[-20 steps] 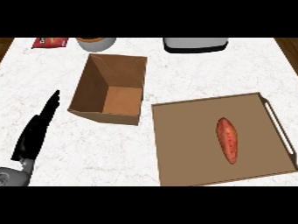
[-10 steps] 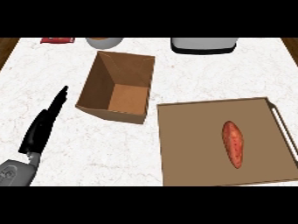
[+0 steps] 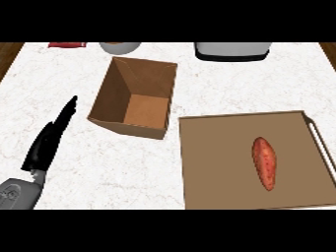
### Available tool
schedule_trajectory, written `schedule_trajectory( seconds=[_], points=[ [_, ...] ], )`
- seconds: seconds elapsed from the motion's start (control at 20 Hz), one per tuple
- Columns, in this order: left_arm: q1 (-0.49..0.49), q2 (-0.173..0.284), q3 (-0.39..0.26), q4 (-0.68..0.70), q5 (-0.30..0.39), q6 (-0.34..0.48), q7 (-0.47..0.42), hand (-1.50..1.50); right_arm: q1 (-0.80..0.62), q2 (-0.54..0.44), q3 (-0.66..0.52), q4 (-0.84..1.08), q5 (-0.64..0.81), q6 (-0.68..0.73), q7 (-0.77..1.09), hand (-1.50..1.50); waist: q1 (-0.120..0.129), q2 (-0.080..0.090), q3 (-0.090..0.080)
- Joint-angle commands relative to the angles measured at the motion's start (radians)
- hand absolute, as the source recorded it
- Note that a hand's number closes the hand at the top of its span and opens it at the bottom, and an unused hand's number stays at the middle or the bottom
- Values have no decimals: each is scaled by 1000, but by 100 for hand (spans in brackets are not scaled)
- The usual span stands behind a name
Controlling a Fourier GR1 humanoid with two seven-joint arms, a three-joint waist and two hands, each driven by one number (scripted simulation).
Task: Pick the sweet potato from the tray and place it in the cardboard box
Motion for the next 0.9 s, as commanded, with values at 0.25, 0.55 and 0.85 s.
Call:
schedule_trajectory(
  seconds=[0.25,0.55,0.85],
  points=[
    [41,-25,28,-15,-41,-33,-7,0,-117,-22,70,-69,140,-10,302,-150,4,-1,1],
    [-16,-103,51,77,-103,-30,-43,0,-245,18,67,-1,146,18,365,-150,-2,-2,1],
    [9,-77,115,9,-99,-91,21,0,-307,63,60,38,243,-36,366,-150,0,-3,1]
  ],
)
